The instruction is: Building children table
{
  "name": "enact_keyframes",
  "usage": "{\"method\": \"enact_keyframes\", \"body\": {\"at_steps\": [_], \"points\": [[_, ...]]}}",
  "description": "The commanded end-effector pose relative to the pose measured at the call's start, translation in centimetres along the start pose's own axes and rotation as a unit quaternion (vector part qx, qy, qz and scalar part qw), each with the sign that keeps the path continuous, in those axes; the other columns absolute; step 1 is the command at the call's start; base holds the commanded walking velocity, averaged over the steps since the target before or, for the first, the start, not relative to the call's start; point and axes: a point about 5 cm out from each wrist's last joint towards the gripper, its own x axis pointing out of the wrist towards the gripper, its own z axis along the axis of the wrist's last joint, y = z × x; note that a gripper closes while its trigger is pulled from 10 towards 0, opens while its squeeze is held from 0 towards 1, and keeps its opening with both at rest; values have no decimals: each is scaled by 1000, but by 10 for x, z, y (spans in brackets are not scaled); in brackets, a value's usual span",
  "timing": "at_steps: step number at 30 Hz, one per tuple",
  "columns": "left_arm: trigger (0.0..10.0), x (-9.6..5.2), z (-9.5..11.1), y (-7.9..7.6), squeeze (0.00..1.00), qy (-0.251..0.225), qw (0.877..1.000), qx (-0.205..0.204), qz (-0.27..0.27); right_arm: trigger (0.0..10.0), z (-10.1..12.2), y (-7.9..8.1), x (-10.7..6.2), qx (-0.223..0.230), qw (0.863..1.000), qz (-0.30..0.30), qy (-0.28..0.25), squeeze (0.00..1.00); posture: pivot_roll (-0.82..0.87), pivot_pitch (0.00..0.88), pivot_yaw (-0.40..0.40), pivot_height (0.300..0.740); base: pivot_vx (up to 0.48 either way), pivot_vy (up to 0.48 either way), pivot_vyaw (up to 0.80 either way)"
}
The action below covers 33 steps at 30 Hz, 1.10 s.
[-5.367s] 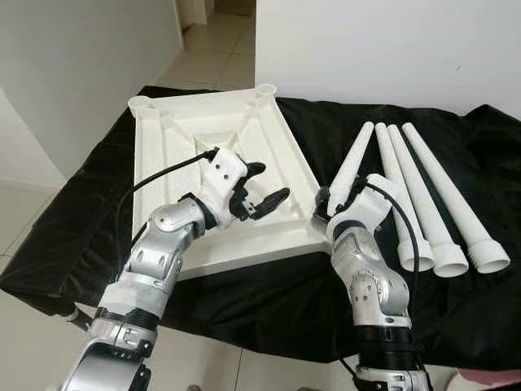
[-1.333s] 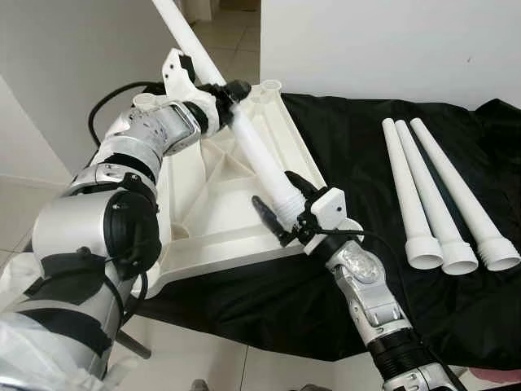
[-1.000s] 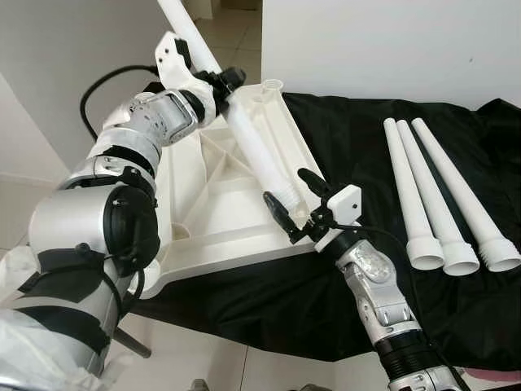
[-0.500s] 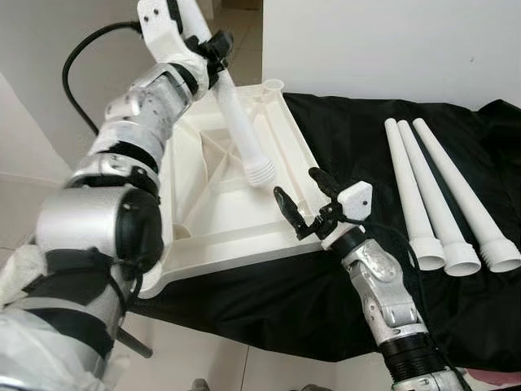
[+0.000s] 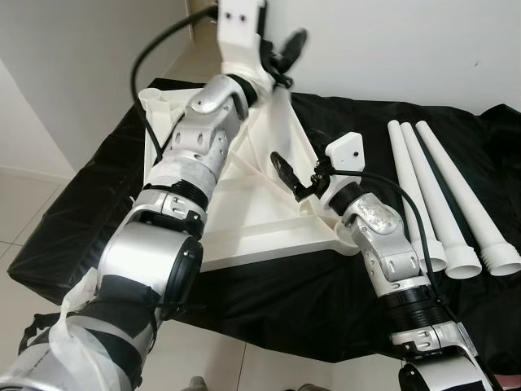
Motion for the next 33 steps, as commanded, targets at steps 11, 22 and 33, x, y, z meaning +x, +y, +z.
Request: {"method": "enact_keyframes", "body": {"at_steps": [11, 22, 33], "points": [[10000, 6, 2, -33, 0, -30, 999, -5, -43, 10000, -4, -5, 26, -14, 998, -31, 44, 0, -48, 0, -13, 740, 0, 0, 0], [10000, 9, 0, -53, 0, -36, 997, -21, -72, 10000, 1, -7, 42, -8, 997, -61, 40, 0, -51, 0, -8, 740, 0, 0, 0], [10000, 8, 0, -58, 0, -35, 996, -25, -74, 0, 0, -10, 40, 3, 997, -66, 40, 0, -60, 0, -5, 740, 0, 0, 0]]}}
